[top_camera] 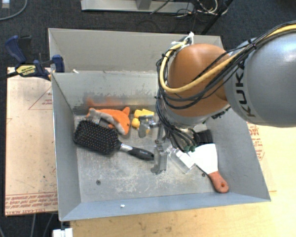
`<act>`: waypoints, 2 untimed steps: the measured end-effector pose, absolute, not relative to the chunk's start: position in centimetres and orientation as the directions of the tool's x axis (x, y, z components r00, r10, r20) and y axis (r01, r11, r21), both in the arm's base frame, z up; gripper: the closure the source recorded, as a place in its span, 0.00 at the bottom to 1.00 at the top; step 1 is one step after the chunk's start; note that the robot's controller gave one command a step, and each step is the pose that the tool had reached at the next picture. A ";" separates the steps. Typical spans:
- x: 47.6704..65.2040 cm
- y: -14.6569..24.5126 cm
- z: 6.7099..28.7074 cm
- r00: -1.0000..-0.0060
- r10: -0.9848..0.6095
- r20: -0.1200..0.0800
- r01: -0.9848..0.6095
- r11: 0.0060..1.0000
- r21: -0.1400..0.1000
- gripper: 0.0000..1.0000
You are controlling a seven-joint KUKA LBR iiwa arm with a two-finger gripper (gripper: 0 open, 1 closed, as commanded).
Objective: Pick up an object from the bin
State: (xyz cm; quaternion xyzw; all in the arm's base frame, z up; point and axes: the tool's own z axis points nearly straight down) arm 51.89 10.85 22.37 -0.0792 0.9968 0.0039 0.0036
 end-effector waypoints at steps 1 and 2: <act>51.9 10.9 22.2 -0.988 -0.157 -0.006 -0.157 0.988 0.007 0.00; 51.8 11.1 18.0 -0.994 -0.113 -0.016 -0.113 0.994 0.009 0.00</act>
Offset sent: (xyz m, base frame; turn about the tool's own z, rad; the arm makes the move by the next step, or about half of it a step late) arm -0.0056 0.0035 -0.0826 0.0838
